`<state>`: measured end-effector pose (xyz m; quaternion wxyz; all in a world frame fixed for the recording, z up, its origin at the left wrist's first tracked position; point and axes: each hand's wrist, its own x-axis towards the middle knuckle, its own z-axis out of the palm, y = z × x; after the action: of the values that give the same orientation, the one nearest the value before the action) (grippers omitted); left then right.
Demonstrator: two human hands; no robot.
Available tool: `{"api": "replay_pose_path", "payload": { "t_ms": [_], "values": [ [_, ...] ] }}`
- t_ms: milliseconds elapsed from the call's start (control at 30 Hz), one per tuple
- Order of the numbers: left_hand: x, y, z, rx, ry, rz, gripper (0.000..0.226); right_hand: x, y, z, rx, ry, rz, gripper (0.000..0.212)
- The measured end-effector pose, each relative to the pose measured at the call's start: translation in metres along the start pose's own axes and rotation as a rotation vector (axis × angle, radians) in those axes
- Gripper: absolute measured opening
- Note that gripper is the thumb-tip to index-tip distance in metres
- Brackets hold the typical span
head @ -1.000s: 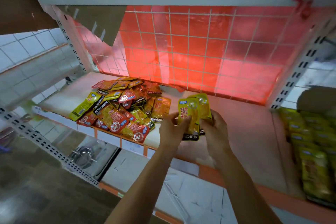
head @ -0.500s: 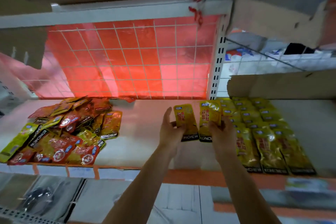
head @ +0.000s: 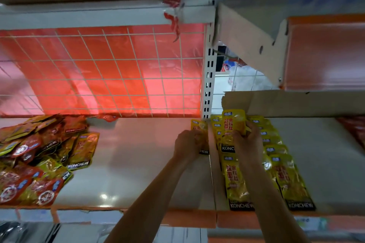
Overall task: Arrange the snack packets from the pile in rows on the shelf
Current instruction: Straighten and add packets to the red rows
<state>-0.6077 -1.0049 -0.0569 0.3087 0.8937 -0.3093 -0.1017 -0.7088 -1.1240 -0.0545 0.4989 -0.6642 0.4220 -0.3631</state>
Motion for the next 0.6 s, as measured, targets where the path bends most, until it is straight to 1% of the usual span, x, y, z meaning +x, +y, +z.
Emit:
{"api": "replay_pose_path", "payload": {
  "t_ms": [33, 67, 133, 200, 267, 300, 467, 533, 600],
  "values": [
    [0.002, 0.001, 0.0, 0.009, 0.011, 0.011, 0.03, 0.002, 0.001, 0.001, -0.014, -0.008, -0.012, 0.027],
    [0.004, 0.001, 0.001, -0.005, 0.024, 0.012, 0.03, 0.003, 0.0, 0.001, -0.013, -0.022, -0.03, 0.022],
    [0.008, 0.001, 0.003, -0.098, 0.052, -0.015, 0.033, 0.004, -0.002, 0.002, -0.015, -0.055, -0.056, 0.01],
    [0.011, 0.0, 0.003, -0.244, 0.056, -0.083, 0.039, 0.005, -0.003, 0.003, -0.049, -0.048, -0.047, 0.014],
    [0.012, -0.001, 0.006, -0.278, 0.032, -0.089, 0.044, 0.005, -0.004, 0.004, -0.067, -0.046, -0.026, 0.023],
    [0.012, -0.001, 0.009, -0.245, 0.018, -0.065, 0.043, 0.006, -0.005, 0.004, -0.068, -0.047, -0.025, 0.025],
    [0.015, -0.002, 0.02, 0.133, 0.061, 0.047, 0.034, 0.003, -0.009, 0.011, -0.079, -0.006, 0.002, 0.03],
    [0.015, -0.004, 0.02, 0.187, 0.065, 0.068, 0.033, -0.001, -0.013, 0.012, -0.085, 0.007, -0.008, 0.031],
    [0.018, -0.011, 0.019, 0.172, 0.059, 0.081, 0.031, -0.005, -0.014, 0.013, -0.091, 0.006, -0.03, 0.027]
  ]
}}
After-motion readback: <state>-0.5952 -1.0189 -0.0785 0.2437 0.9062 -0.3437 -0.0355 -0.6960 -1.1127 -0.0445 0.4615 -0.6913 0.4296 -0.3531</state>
